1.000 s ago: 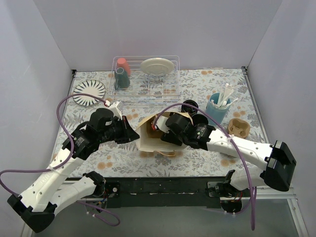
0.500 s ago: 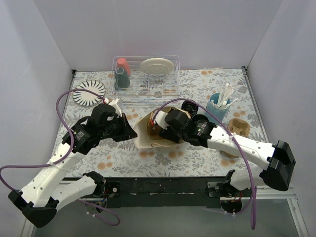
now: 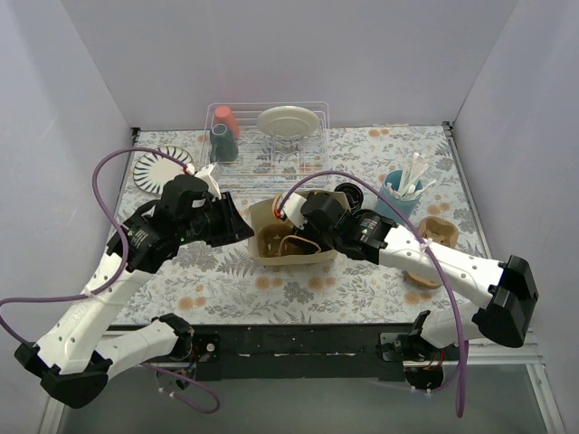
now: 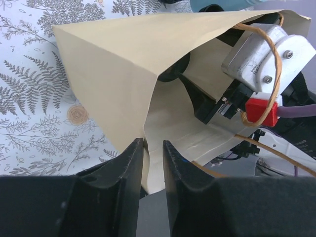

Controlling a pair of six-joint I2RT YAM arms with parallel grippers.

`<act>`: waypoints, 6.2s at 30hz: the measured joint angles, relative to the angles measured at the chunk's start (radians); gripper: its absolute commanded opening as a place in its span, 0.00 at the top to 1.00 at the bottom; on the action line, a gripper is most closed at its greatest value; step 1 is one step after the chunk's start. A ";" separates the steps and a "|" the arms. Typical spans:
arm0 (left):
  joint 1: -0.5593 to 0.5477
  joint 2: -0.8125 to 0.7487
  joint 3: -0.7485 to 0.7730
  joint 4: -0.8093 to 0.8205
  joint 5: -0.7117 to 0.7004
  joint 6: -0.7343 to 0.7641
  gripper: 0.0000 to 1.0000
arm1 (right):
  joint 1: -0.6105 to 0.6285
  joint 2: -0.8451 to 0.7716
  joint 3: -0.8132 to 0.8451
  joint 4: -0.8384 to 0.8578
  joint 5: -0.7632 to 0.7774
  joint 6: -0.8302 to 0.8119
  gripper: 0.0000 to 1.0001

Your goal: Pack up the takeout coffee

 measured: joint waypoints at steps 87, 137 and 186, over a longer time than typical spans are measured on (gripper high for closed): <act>0.000 0.062 0.070 -0.027 -0.025 0.142 1.00 | -0.013 -0.018 0.089 -0.074 -0.433 -0.011 0.10; 0.000 0.083 0.102 -0.120 -0.111 0.093 0.82 | -0.099 0.050 0.195 -0.242 -0.388 0.209 0.16; 0.154 0.312 0.191 0.280 0.298 -0.203 0.67 | -0.105 0.050 0.195 -0.237 -0.441 0.213 0.19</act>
